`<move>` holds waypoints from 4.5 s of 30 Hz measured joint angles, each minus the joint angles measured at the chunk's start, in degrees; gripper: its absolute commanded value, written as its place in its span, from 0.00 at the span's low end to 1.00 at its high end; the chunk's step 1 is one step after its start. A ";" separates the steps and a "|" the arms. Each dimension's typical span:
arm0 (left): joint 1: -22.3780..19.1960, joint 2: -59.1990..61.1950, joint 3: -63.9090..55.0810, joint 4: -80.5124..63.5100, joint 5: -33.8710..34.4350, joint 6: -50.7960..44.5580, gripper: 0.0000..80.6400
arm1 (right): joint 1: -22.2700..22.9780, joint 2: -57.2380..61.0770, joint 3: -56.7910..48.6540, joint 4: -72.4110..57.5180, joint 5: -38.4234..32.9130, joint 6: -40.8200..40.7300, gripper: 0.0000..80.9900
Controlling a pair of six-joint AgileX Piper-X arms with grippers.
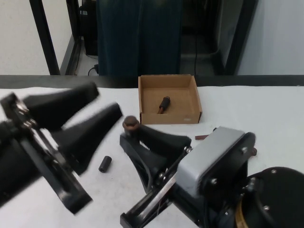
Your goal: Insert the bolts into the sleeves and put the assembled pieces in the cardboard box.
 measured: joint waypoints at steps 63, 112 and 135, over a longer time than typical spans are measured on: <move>15.60 2.81 -1.61 60.39 -0.62 -1.56 0.01 | -37.11 43.17 -63.27 74.22 -16.45 -7.88 0.66; 10.58 48.03 -36.94 68.63 -5.25 13.30 0.46 | -35.02 -10.26 -57.21 108.04 -5.15 -19.40 0.99; 7.22 53.96 -39.65 59.29 -16.50 20.07 0.46 | -45.97 -14.33 -57.07 115.57 -5.06 -20.09 0.99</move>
